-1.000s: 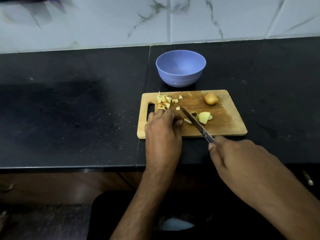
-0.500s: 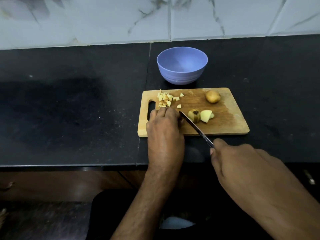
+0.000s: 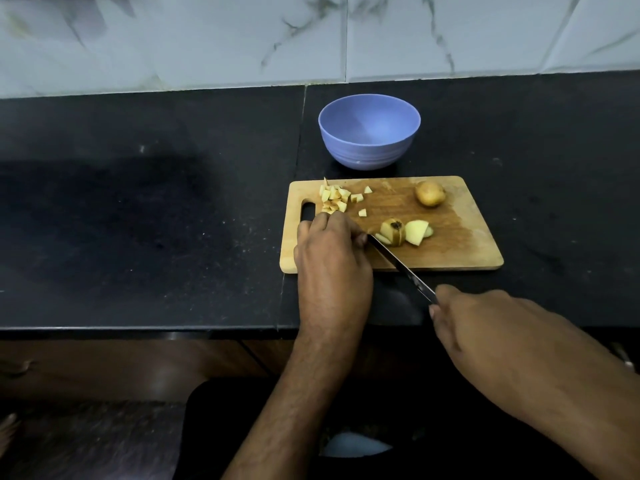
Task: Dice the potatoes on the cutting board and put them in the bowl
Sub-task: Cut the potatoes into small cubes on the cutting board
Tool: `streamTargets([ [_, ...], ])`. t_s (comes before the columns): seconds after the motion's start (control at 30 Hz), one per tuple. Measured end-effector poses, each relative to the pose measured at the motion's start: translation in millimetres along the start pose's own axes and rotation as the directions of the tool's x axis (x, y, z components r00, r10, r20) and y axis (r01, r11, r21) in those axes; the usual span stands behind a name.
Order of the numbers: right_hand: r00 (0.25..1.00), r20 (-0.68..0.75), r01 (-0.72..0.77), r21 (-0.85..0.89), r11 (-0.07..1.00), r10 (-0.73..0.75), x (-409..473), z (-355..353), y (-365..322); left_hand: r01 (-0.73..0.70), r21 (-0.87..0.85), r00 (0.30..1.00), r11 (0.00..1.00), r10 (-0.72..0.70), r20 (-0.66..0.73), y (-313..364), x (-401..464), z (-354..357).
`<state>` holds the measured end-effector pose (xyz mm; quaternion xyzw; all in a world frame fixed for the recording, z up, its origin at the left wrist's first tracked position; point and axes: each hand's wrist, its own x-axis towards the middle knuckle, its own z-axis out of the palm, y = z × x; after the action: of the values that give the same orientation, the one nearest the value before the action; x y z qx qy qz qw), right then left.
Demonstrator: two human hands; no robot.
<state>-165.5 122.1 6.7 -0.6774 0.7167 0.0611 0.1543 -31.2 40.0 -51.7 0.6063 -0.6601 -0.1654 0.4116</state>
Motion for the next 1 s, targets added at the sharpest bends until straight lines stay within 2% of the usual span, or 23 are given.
streamTargets([
  [0.33,0.994,-0.093,-0.05,0.002,0.999,0.05,-15,3,7,-0.014,0.002,1.0,1.0,0.014,0.002,0,-1,0],
  [0.6,0.993,-0.112,-0.037,0.014,0.999,0.039,-19,-2,4,0.016,-0.045,1.0,0.999,-0.017,-0.016,0,-5,-7],
  [0.83,0.98,-0.2,-0.005,0.038,0.999,0.012,-13,1,0,-0.055,0.015,0.998,0.998,0.055,-0.002,-3,-4,-1],
  [1.0,0.976,-0.217,0.016,0.042,0.999,-0.006,-4,6,-1,-0.06,-0.004,0.998,0.998,0.06,0.002,-5,-2,1],
])
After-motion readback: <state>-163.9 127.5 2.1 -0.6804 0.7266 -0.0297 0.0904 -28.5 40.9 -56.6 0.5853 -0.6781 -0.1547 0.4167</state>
